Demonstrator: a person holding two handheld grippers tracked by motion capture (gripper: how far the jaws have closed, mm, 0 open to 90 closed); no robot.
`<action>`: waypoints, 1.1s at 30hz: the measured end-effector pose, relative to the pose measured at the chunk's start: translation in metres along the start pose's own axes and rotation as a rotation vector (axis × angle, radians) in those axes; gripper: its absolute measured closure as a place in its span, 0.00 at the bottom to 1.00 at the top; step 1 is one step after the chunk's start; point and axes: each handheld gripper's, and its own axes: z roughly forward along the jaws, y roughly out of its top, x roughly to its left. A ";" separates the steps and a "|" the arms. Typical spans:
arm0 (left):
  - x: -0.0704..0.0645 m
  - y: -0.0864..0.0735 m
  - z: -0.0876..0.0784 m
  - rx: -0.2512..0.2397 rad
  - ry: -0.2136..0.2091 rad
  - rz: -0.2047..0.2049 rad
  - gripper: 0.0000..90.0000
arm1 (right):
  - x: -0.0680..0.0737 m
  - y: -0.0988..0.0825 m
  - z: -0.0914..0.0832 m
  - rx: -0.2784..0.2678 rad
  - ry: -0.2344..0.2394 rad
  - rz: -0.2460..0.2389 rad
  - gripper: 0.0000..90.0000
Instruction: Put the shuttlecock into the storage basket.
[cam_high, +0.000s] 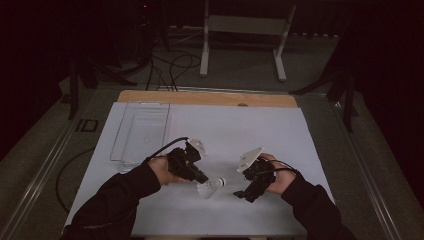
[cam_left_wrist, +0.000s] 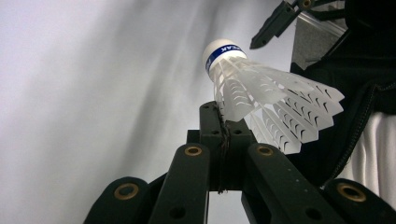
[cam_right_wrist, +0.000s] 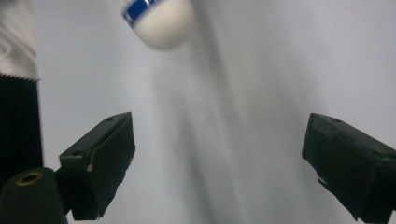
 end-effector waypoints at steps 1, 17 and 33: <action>0.001 -0.001 -0.002 -0.003 0.003 -0.001 1.00 | -0.001 -0.001 -0.001 -0.010 -0.001 0.007 0.10; 0.002 -0.009 -0.028 -0.038 0.077 0.002 1.00 | 0.000 -0.023 -0.003 -0.078 -0.023 0.082 0.10; 0.008 -0.021 -0.068 -0.124 0.167 -0.054 1.00 | 0.001 -0.062 -0.003 -0.211 -0.115 0.166 0.10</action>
